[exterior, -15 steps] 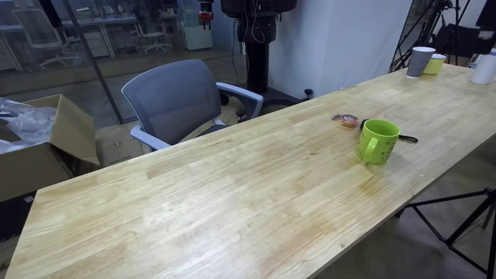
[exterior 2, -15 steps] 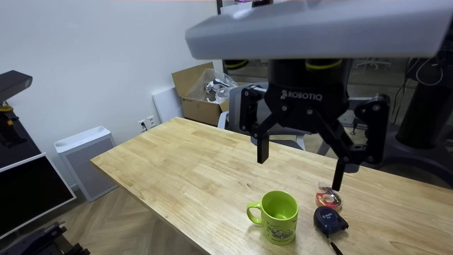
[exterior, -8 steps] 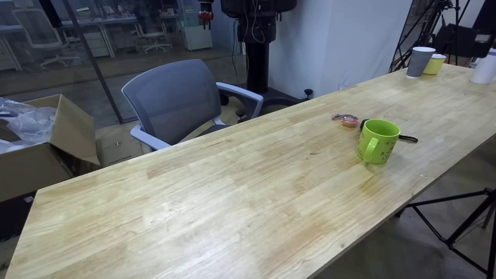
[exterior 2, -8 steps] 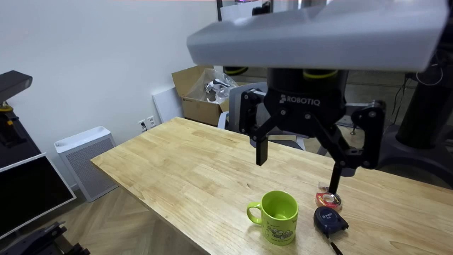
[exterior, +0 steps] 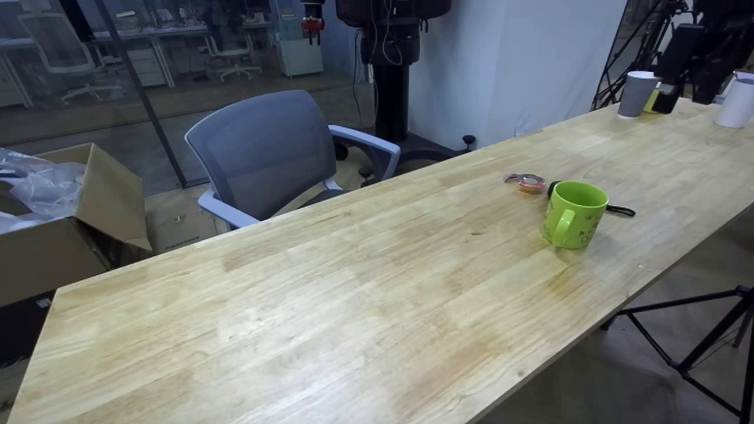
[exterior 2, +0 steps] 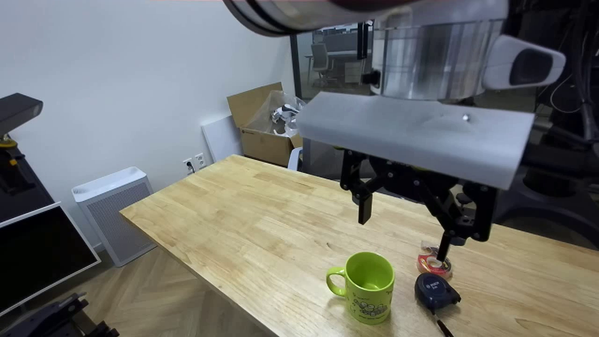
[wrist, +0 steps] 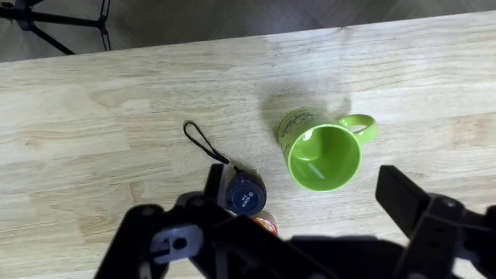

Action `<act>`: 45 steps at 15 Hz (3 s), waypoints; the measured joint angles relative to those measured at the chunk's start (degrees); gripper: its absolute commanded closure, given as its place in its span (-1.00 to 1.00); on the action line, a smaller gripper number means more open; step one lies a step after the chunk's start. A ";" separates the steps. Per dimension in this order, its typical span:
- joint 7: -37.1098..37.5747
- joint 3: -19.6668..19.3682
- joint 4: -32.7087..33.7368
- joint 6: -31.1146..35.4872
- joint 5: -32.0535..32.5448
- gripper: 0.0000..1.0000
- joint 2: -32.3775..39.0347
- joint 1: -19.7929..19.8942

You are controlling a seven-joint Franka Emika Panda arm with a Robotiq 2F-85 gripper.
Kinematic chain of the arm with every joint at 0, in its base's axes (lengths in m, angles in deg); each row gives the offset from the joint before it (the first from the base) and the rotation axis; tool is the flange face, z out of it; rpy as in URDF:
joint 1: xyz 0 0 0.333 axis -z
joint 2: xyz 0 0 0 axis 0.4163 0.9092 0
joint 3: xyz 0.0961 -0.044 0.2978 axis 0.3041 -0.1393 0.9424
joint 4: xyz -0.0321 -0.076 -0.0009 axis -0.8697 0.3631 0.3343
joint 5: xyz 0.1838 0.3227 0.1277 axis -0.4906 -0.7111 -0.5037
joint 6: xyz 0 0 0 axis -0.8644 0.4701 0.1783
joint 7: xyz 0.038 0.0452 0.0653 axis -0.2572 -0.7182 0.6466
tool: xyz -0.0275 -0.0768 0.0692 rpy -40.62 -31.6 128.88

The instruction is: Move the mug to the left side of the table

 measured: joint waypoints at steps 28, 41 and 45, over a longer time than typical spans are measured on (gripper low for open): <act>7.26 6.64 15.00 6.20 -1.25 -1.00 26.05 1.83; 9.60 5.71 15.40 5.61 -0.95 -1.00 28.34 3.70; 10.00 5.11 15.94 5.74 -0.61 -1.00 29.38 3.87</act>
